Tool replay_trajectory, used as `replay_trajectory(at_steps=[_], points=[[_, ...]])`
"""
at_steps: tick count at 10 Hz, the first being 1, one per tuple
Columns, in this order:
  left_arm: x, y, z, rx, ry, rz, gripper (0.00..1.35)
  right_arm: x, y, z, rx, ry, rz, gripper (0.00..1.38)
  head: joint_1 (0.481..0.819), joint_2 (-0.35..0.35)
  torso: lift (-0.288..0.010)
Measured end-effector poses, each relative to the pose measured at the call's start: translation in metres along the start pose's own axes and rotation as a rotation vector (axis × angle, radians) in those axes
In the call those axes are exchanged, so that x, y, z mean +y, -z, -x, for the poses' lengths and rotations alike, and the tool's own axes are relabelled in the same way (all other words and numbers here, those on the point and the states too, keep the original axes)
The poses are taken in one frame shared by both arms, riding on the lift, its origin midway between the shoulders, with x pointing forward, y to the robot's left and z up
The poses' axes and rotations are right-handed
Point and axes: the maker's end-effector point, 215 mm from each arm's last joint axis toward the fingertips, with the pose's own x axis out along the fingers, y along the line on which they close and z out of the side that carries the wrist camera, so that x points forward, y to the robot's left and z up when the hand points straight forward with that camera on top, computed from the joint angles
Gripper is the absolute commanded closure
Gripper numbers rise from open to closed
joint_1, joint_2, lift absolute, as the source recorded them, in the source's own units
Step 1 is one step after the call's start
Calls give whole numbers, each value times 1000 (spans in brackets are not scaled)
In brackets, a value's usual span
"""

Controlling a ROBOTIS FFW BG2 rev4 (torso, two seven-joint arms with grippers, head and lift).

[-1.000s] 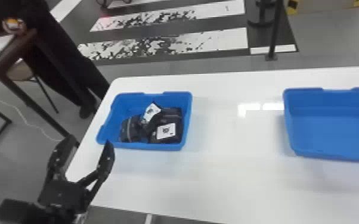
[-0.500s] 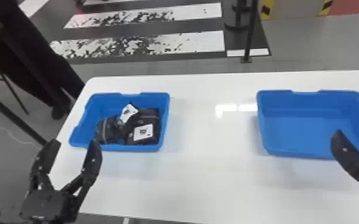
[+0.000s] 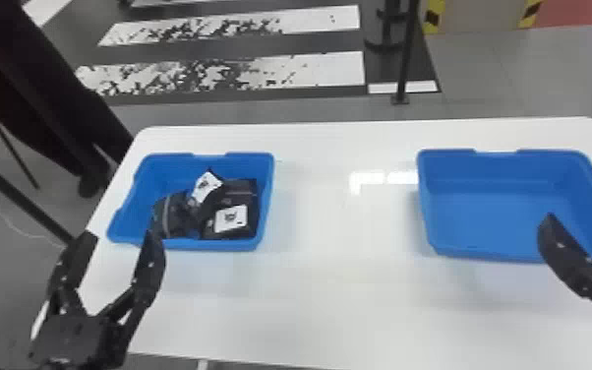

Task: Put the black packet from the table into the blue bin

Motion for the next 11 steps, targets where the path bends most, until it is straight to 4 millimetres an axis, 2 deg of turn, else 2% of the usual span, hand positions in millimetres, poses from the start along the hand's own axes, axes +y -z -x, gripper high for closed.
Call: replay_trajectory(at_steps=[11], points=[[1, 1, 1, 2, -4, 10, 305, 0, -1, 0, -2, 0, 1, 173, 695, 140, -110]])
